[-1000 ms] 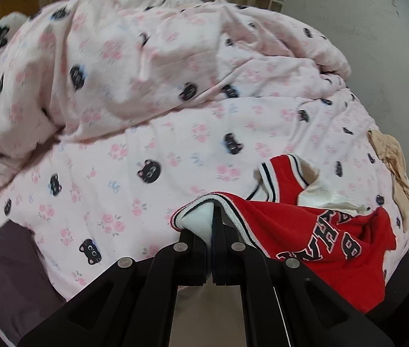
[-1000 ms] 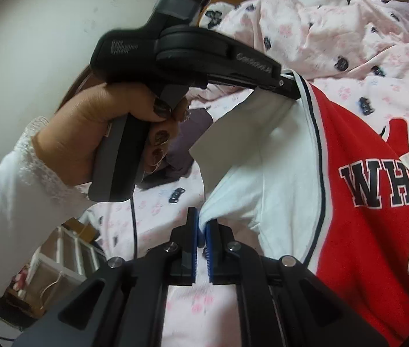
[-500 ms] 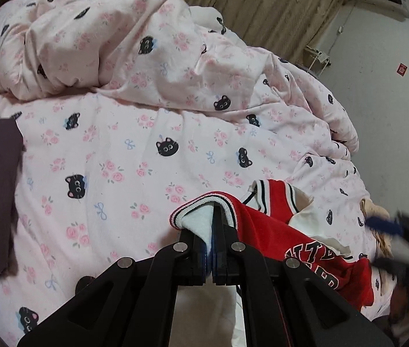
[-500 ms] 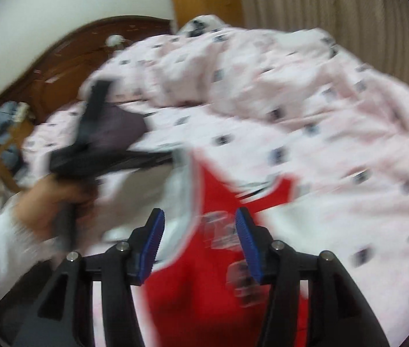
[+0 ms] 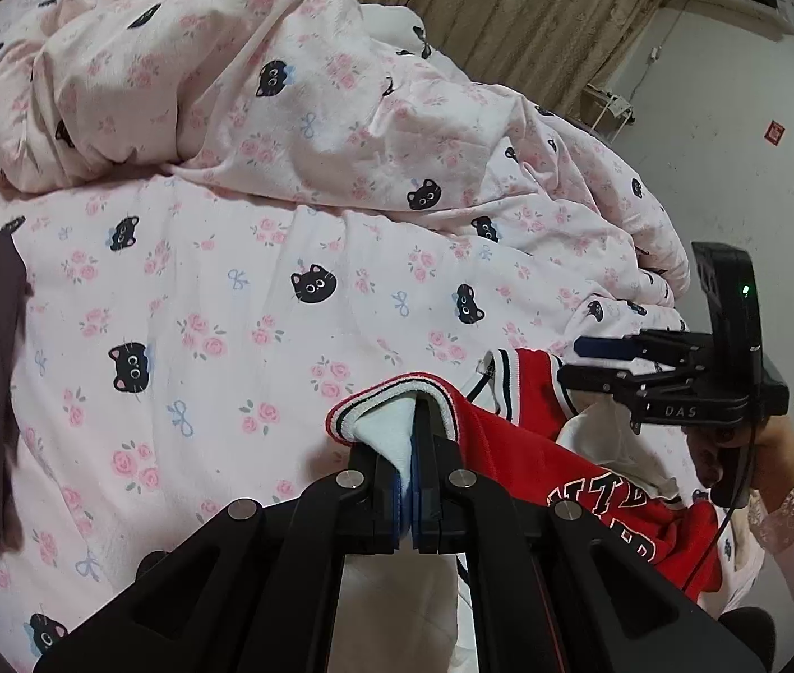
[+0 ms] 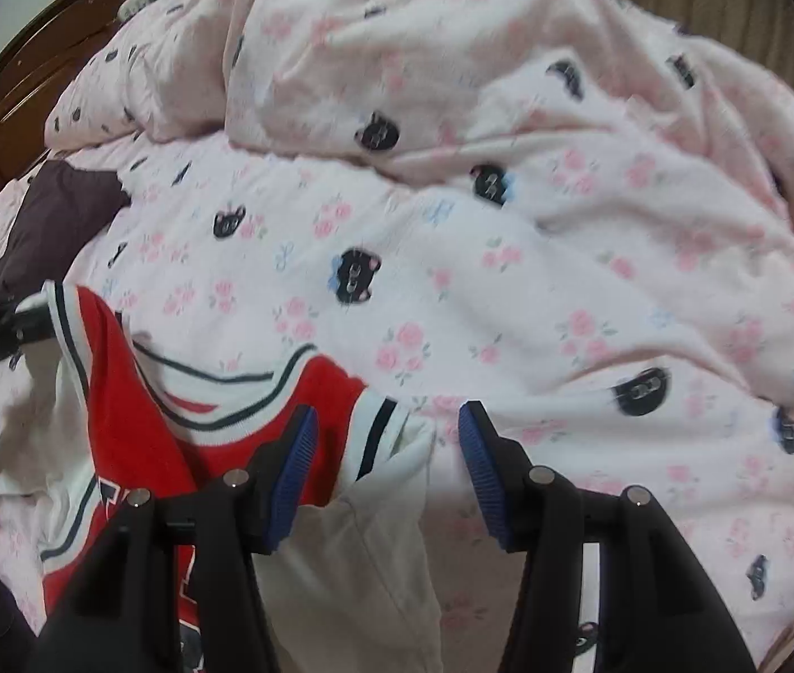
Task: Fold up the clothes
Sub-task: 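Shake the hanging jersey out between both grippers, holding its shoulder edges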
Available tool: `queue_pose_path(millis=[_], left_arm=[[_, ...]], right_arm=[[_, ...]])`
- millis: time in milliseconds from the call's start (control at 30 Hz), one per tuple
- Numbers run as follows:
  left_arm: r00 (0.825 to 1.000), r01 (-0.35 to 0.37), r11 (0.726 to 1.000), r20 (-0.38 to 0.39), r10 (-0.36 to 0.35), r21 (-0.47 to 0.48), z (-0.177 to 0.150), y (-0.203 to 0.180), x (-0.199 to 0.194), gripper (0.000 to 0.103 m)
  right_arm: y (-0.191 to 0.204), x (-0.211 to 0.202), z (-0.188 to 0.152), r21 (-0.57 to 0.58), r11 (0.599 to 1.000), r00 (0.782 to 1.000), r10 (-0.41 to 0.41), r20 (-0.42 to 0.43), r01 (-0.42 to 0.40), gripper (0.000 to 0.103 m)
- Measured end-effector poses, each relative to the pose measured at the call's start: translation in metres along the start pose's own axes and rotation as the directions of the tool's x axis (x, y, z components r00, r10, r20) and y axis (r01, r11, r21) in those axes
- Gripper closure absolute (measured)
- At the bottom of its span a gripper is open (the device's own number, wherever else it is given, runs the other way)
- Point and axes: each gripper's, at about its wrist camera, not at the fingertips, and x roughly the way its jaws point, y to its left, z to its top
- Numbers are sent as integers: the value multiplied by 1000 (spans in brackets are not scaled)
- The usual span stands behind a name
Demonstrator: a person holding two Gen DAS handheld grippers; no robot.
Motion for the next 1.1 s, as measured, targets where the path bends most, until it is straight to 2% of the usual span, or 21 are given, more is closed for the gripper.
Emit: queue_pose_path(millis=[433,867,900,933,1000,1100], left_arm=[[1000,13,1000,-8,-14,-12,0,1,-3,101],[1000,30,1000,-9,-30,1,3,1,-8,101],[1000,30,1000,-10,-30,3,3,1,-8,101],[1000,30,1000,-11,-29,4,3,1,-8,101],[999,29,1000,-13,-29,6,3,0,-8,101],[999,29,1000,-16,-29,10,3,0,-8,101]], right_arm=[[2,21,-2,-17,998,996,51,-77,-53,53],[-15,33,-9,75,992,990,112,-84,-105,52],[-15,33,-9,76,991,990,114,-84,-107,55],[-14,33,-9,72,991,990,116,-85,-110,67],[-11,31,-9,65,990,988,127,-90,-121,80],[-8,20,-7,53,991,990,126,-60,-123,87]])
